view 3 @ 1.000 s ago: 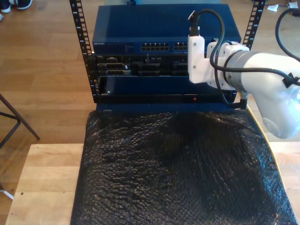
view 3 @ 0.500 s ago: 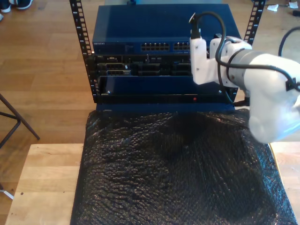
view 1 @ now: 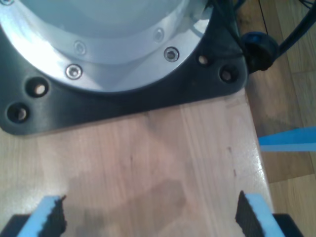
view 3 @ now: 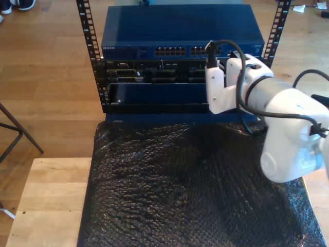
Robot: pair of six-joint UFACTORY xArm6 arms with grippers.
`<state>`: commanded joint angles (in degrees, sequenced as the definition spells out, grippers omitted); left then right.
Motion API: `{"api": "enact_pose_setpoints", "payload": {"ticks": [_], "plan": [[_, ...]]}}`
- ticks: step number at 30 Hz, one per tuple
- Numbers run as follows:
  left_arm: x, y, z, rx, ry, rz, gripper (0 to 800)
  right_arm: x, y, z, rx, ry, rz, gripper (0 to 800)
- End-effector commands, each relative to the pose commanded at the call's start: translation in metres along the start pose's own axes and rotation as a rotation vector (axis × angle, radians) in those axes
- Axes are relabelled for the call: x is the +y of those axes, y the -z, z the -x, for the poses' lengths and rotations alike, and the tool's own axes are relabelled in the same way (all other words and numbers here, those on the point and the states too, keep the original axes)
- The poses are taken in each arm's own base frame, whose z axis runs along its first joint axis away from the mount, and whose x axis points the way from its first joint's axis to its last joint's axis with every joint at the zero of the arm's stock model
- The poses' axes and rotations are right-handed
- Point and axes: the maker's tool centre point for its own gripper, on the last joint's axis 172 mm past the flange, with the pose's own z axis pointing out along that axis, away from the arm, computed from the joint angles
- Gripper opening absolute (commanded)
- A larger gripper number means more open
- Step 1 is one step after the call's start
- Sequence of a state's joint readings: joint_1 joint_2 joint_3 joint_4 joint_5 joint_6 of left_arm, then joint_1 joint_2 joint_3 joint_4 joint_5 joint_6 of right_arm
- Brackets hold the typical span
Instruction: Grab the cable and plug it in
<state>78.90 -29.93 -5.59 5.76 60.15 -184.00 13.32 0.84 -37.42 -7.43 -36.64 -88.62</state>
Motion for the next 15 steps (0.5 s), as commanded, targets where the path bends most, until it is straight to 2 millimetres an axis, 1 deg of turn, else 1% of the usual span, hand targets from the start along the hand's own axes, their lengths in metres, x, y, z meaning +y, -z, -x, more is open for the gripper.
{"api": "enact_pose_setpoints", "payload": {"ticks": [1,4,6,7,10,14,15], "plan": [[0.0,0.0,0.0,0.0,0.0,0.0,800,0.003,-0.002,-0.001,0.001,0.001,0.005,0],[0.0,0.0,0.0,0.0,0.0,0.0,800,-0.006,-0.01,-0.001,0.004,0.002,-0.012,0],[0.0,0.0,0.0,0.0,0.0,0.0,800,-0.007,-0.012,-0.002,0.006,0.001,-0.012,0],[0.0,0.0,0.0,0.0,0.0,0.0,800,-0.004,-0.012,-0.004,0.008,0.002,-0.007,0],[0.0,0.0,0.0,0.0,0.0,0.0,800,0.018,-0.017,-0.005,0.011,0.013,0.028,0],[0.0,0.0,0.0,0.0,0.0,0.0,800,0.03,-0.028,-0.003,0.008,0.012,0.048,0],[0.0,0.0,0.0,0.0,0.0,0.0,800,0.03,-0.032,-0.002,0.007,0.009,0.048,0]]}}
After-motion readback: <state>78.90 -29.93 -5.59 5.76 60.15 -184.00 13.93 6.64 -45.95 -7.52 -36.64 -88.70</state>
